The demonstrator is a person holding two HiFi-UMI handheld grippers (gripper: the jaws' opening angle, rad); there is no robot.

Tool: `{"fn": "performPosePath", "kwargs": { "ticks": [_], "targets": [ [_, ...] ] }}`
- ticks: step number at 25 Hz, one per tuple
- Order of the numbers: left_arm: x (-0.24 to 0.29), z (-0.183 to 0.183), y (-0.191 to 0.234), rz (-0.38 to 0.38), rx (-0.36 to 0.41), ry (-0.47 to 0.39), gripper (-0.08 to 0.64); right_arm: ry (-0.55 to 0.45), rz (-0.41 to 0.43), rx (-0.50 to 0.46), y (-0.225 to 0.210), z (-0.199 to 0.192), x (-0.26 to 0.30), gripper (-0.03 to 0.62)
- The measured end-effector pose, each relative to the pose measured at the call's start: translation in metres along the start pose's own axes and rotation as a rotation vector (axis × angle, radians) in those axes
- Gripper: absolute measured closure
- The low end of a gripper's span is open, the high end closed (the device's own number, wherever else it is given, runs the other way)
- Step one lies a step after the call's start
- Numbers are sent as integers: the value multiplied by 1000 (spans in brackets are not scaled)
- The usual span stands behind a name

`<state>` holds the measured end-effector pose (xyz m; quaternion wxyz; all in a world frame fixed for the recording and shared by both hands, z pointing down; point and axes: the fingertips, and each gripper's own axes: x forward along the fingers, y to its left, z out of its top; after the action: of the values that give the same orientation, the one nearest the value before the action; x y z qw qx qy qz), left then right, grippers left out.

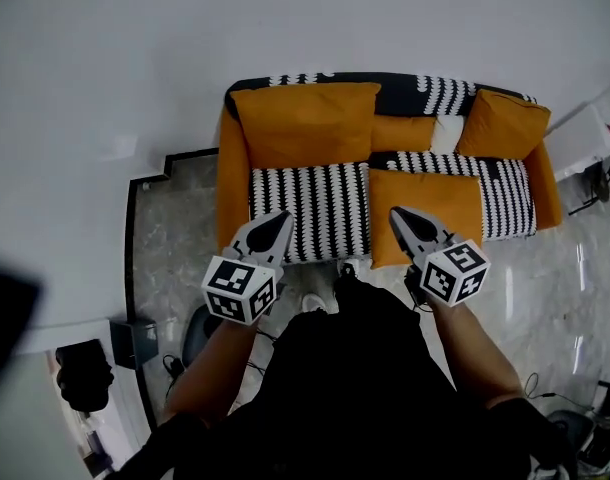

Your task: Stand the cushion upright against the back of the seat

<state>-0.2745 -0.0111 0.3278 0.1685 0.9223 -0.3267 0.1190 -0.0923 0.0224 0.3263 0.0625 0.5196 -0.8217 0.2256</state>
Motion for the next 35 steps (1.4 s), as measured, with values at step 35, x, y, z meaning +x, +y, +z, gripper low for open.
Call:
{"fn": "performPosePath", "kwargs": {
  "ticks": [35],
  "targets": [
    [20, -75, -319, -21, 37, -62, 543, -19, -63, -17, -103, -107, -324, 554]
  ]
}}
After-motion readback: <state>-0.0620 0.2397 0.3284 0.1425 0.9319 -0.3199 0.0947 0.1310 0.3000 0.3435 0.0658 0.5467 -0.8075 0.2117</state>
